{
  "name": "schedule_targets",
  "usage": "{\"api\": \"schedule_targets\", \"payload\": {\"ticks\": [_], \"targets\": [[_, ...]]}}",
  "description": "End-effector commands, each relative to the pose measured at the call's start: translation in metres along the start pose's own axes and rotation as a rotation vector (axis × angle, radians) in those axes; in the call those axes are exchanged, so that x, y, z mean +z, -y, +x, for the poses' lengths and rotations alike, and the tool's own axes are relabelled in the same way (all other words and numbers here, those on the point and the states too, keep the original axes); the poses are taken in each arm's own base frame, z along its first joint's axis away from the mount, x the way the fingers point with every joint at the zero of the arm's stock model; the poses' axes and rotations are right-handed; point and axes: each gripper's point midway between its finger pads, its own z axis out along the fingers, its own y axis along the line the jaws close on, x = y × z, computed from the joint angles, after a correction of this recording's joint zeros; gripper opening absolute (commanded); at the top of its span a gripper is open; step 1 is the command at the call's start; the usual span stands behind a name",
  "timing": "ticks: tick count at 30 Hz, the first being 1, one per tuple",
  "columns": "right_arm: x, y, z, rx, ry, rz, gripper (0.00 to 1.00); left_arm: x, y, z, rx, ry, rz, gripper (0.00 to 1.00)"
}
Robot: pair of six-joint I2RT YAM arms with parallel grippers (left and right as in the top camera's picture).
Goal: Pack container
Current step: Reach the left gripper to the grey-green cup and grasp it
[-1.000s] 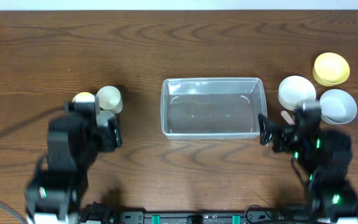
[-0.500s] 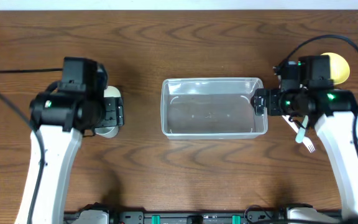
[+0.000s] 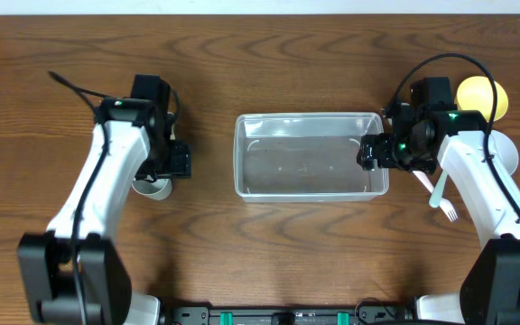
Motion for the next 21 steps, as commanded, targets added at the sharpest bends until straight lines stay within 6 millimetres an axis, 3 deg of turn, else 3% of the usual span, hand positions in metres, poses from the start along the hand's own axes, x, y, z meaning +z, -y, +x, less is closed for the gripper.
{"api": "schedule_targets", "payload": {"ticks": [1,7,12,21], "targets": [[-0.002,0.002,-0.005,0.001,0.012,0.016,0.96,0.019,-0.005,0.002,-0.011,-0.061,-0.027,0.77],[-0.002,0.004,-0.004,0.004,0.01,0.028,0.91,0.047,-0.004,0.006,-0.006,-0.153,-0.041,0.65],[-0.002,0.004,-0.003,0.005,0.005,0.029,0.89,0.062,-0.004,0.01,-0.003,-0.204,-0.049,0.43],[-0.002,0.004,-0.003,0.005,0.004,0.029,0.88,0.062,-0.005,0.016,0.0,-0.235,-0.053,0.19]]}}
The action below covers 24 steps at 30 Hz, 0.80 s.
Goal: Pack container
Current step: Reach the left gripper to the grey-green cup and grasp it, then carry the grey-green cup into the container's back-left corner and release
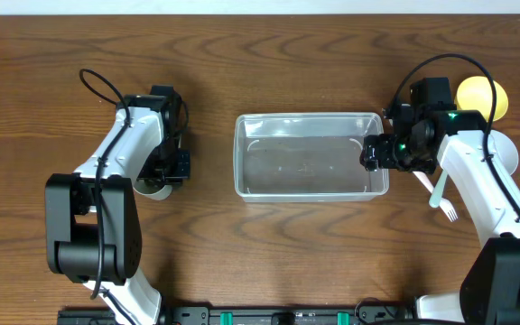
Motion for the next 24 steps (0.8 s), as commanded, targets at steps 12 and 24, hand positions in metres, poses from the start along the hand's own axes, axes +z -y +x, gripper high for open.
{"api": "schedule_targets", "payload": {"ticks": [12,24], "targets": [[-0.003,0.0,-0.004,0.001,0.009,0.006,0.88,0.004,-0.004,0.008,-0.006,-0.038,-0.012,0.06],[-0.003,0.0,-0.004,0.0,0.01,0.007,0.89,-0.062,-0.009,0.015,-0.021,0.183,0.021,0.06]]}}
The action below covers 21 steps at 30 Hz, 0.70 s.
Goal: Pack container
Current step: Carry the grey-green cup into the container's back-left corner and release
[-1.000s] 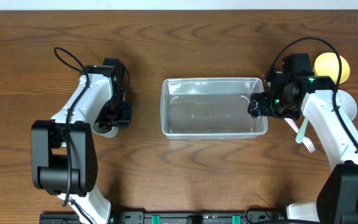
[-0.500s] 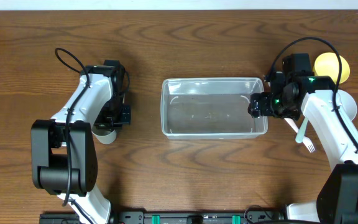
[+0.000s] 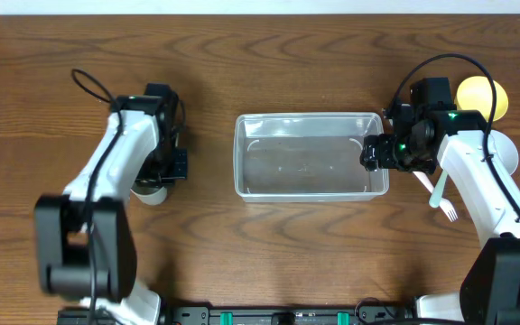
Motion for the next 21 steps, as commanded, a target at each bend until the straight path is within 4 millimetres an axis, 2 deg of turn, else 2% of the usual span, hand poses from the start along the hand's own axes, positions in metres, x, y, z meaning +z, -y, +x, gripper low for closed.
{"api": "schedule_targets", "payload": {"ticks": [1,4,7,10,11,15,18,21], "targets": [[-0.003,0.0,-0.004,0.0,0.011,0.007,0.89,-0.039,-0.006,0.005,-0.019,0.133,0.012,0.06],[-0.003,0.0,-0.004,0.0,0.011,0.007,0.89,-0.071,-0.007,0.01,-0.026,0.254,0.036,0.06],[-0.003,0.0,-0.005,0.0,0.012,0.006,0.89,-0.103,0.01,0.014,0.0,0.386,0.141,0.06],[-0.003,0.0,-0.005,0.0,0.015,0.006,0.89,-0.136,0.04,0.015,0.073,0.508,0.258,0.06],[-0.003,0.0,-0.005,0.0,0.015,0.006,0.89,-0.154,0.058,0.013,0.112,0.567,0.293,0.06],[-0.003,0.0,-0.005,0.0,0.014,0.006,0.89,-0.191,0.11,0.007,0.266,0.661,0.352,0.06],[-0.003,0.0,-0.003,0.009,0.008,0.006,0.89,-0.203,0.15,-0.001,0.36,0.667,0.378,0.06],[-0.013,0.009,-0.006,0.111,0.042,0.027,0.9,-0.193,0.176,-0.015,0.401,0.618,0.372,0.06]]}}
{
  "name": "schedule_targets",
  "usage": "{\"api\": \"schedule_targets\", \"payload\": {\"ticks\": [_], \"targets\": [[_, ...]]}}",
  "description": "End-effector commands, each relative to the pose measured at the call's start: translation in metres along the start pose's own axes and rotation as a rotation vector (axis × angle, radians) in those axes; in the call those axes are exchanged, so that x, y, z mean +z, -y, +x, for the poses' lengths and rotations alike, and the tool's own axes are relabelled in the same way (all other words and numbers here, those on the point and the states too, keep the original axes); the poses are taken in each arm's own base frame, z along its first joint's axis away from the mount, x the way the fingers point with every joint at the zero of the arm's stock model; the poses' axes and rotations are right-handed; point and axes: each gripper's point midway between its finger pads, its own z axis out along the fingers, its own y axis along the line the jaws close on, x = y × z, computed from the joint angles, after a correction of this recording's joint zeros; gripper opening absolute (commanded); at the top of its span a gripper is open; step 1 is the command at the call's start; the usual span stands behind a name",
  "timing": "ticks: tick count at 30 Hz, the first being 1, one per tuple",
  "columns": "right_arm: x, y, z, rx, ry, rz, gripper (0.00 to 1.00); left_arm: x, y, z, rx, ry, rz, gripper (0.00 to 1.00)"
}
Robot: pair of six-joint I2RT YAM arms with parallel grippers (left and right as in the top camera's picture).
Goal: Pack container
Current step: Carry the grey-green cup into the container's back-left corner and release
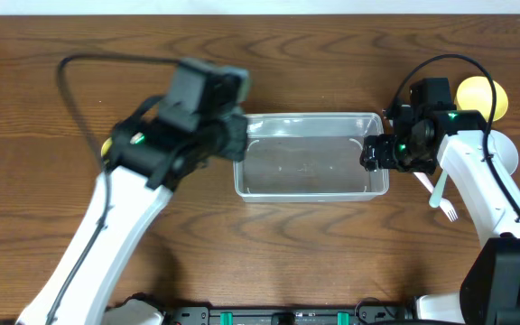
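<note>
The clear plastic container [310, 167] lies in the middle of the table, with nothing visible inside it. My right gripper [371, 154] sits at its right wall, apparently shut on the rim. My left arm is raised high and blurred, and its gripper [234, 137] hangs at the container's left rim. Its fingers do not show, so whether it holds anything is hidden. No white cup shows on the table at the left.
A yellow round object [482, 96] and a white dish [506, 153] lie at the far right, behind my right arm. A white plastic fork [441, 199] rests by the container's right side.
My left arm has risen from the left part of the table and now reaches the container's left rim. The small white cup under it is gone from view. The right arm has not moved.
At each earlier moment my left gripper was low over a small white cup left of the container, with the arm shifting slightly. My right gripper stayed at the container's right wall throughout. Now the left arm is up at the container and the cup's spot is bare.
</note>
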Motion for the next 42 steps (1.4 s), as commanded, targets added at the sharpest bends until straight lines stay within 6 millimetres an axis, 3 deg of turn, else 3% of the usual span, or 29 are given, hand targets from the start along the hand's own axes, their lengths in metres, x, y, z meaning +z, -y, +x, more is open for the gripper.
{"api": "schedule_targets", "payload": {"ticks": [1,7,11,24,30,32,35,38,42], "targets": [[-0.019,0.013,-0.01,0.134,0.07,0.03,0.91,0.037,0.015,-0.006,0.015,-0.083,0.021,0.06],[-0.066,0.06,-0.017,0.327,0.224,0.075,0.91,0.096,0.01,0.013,0.008,-0.233,-0.003,0.06],[-0.078,0.085,-0.009,0.402,0.242,0.103,0.95,0.124,0.005,0.028,0.002,-0.311,-0.02,0.06],[-0.076,0.089,-0.001,0.419,0.211,0.108,0.95,0.203,-0.013,0.066,0.022,-0.469,-0.062,0.06],[-0.076,0.089,0.0,0.419,0.206,0.108,0.96,0.211,-0.029,0.066,0.043,-0.461,-0.15,0.08],[-0.076,0.089,0.0,0.419,0.206,0.108,0.96,0.21,-0.031,0.066,0.045,-0.46,-0.16,0.29],[-0.076,0.089,0.001,0.419,0.205,0.108,0.96,0.21,-0.031,0.065,0.046,-0.459,-0.159,0.31],[-0.076,0.089,0.001,0.419,0.204,0.108,0.97,0.206,-0.029,0.058,0.047,-0.437,-0.155,0.51],[-0.076,0.089,0.001,0.409,0.202,0.109,0.97,0.176,-0.02,0.024,0.05,-0.351,-0.142,0.57]]}}
